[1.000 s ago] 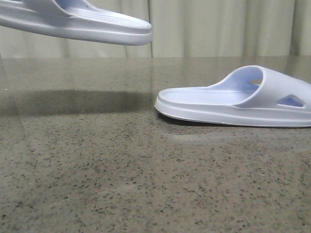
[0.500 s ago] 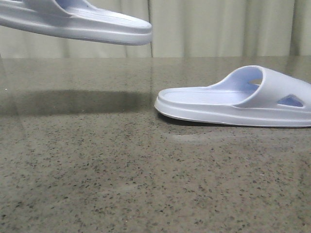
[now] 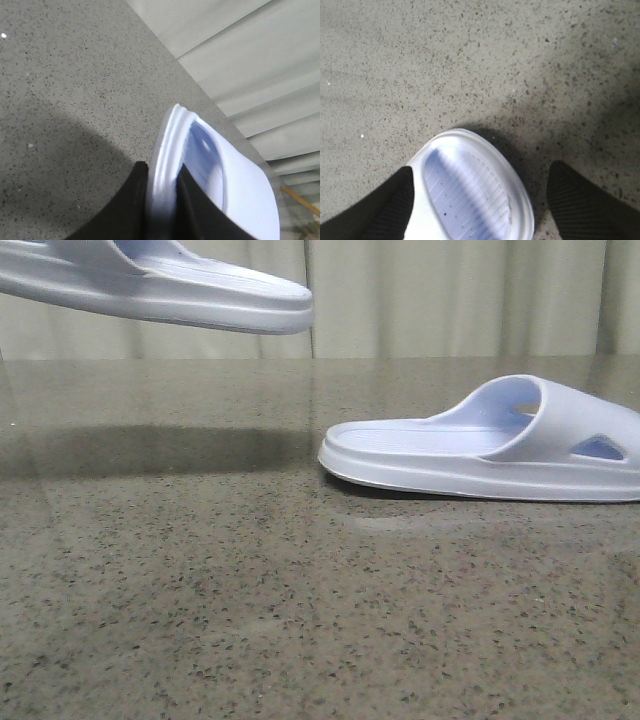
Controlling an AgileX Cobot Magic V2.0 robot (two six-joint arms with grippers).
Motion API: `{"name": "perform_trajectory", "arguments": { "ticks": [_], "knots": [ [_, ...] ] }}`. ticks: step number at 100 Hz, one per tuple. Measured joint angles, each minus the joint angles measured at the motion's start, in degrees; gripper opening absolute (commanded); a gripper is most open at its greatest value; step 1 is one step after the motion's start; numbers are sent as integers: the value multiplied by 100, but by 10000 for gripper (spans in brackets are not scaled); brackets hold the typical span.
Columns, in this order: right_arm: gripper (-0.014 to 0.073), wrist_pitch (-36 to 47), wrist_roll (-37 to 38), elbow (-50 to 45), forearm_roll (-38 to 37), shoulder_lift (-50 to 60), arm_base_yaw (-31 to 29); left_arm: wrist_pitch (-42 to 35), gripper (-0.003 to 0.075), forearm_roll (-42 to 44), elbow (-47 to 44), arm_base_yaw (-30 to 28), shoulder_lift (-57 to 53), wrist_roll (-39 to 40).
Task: Insert blue slippers together front up
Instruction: 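Lower the right gripper onto the heel rim of the other slipper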
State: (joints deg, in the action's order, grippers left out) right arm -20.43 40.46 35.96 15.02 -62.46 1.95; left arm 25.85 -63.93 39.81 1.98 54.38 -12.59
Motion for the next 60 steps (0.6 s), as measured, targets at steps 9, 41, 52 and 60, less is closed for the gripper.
{"name": "perform_trajectory", "arguments": {
  "ticks": [9, 41, 52, 60],
  "knots": [
    [475, 25, 0, 0, 58, -51, 0, 0, 19, 0, 0, 0, 0, 0],
    [475, 61, 0, 0, 194, -152, 0, 0, 19, 0, 0, 0, 0, 0],
    [475, 71, 0, 0, 212, -152, 0, 0, 19, 0, 0, 0, 0, 0],
    [475, 71, 0, 0, 232, -174, 0, 0, 19, 0, 0, 0, 0, 0]
  ]
}}
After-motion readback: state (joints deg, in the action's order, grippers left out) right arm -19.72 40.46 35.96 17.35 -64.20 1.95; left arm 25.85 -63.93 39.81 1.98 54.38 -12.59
